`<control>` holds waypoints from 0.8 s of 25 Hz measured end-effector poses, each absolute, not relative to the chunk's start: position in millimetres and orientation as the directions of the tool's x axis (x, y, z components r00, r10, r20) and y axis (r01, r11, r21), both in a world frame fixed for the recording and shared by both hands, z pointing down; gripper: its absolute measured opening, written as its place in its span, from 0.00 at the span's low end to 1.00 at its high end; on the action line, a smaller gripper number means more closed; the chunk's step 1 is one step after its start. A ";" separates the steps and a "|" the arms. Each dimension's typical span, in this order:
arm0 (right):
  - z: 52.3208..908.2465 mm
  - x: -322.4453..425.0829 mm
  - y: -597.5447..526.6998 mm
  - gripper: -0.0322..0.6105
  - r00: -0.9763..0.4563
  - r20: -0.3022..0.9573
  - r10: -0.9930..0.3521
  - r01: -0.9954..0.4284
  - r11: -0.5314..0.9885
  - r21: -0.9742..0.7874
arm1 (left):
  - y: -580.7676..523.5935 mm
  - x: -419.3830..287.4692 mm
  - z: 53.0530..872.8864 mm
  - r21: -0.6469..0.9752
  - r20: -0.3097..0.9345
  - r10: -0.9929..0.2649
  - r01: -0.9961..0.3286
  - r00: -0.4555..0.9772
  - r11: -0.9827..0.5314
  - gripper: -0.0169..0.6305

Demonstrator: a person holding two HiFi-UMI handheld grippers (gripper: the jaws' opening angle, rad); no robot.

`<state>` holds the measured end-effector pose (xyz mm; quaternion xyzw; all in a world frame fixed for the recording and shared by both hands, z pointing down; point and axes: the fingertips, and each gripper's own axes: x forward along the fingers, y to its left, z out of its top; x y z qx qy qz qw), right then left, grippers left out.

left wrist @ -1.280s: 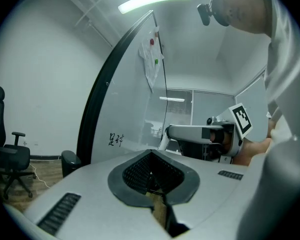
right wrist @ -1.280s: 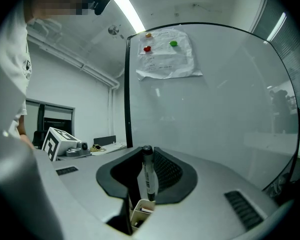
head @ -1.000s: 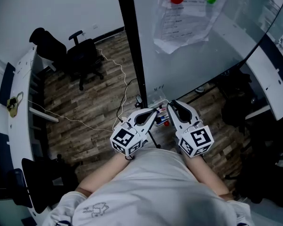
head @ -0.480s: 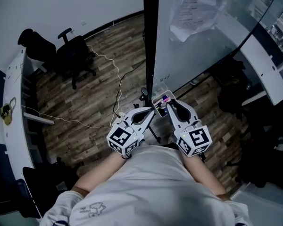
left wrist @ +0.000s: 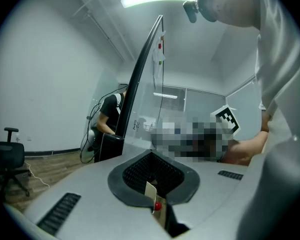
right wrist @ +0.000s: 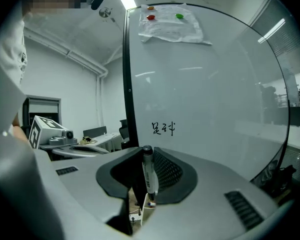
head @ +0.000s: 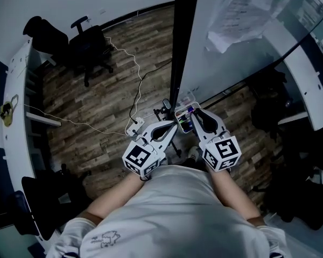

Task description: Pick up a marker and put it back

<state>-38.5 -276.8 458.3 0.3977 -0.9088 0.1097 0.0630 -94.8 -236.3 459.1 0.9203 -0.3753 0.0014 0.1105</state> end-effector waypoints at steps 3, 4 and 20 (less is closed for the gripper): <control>471.4 -44.6 -283.3 0.17 -0.700 0.226 -0.678 -0.713 0.680 -0.170 | -243.1 -100.3 472.3 0.242 0.119 -0.719 -0.722 0.685 -0.648 0.04; 476.0 -44.9 -285.1 0.17 -0.707 0.233 -0.668 -0.706 0.685 -0.179 | -244.4 -101.0 476.5 0.254 0.128 -0.726 -0.730 0.676 -0.635 0.04; 542.2 -53.2 -302.1 0.17 -0.788 0.301 -0.537 -0.613 0.734 -0.293 | -252.5 -100.4 516.1 0.317 0.218 -0.784 -0.802 0.582 -0.507 0.04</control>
